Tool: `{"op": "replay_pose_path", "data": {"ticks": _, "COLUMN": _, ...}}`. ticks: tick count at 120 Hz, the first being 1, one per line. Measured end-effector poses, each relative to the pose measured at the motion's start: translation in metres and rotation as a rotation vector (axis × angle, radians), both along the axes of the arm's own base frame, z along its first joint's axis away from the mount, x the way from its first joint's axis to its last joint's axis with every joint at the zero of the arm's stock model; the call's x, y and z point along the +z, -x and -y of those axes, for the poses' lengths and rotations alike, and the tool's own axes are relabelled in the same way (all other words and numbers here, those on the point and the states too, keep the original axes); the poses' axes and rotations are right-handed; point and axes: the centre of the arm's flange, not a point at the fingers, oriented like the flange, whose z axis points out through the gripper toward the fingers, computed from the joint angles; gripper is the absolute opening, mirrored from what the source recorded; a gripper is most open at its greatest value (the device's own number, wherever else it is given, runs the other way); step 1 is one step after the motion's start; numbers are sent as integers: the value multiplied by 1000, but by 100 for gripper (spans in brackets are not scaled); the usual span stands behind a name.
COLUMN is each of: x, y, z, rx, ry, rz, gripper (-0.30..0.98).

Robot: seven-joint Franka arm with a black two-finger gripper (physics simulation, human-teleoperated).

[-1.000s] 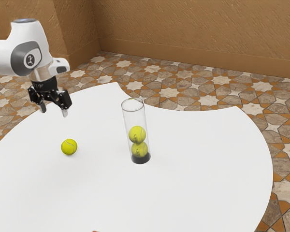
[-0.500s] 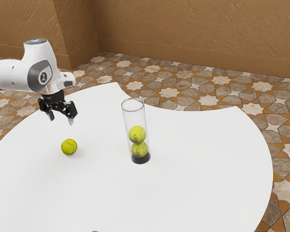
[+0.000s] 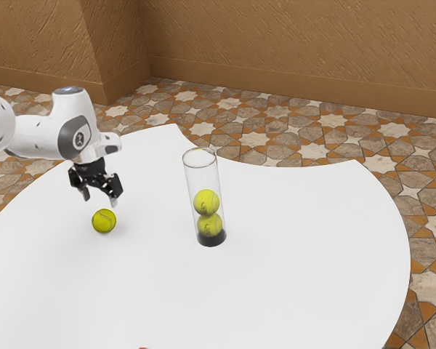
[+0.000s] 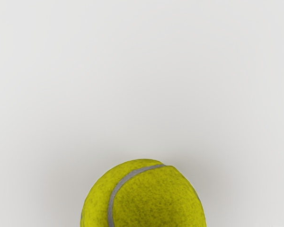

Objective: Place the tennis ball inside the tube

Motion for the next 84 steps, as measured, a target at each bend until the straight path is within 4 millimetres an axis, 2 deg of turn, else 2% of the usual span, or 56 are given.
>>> {"op": "replay_pose_path", "data": {"ticks": 15, "x": -15, "y": 4, "z": 1, "rx": -3, "ry": 7, "rz": -14, "gripper": 69}}
{"op": "replay_pose_path", "data": {"ticks": 65, "x": -52, "y": -3, "z": 1, "rx": -17, "ry": 14, "rz": -40, "gripper": 69}}
{"op": "replay_pose_path", "data": {"ticks": 84, "x": -57, "y": -5, "z": -1, "rx": -18, "ry": 13, "rz": -40, "gripper": 69}}
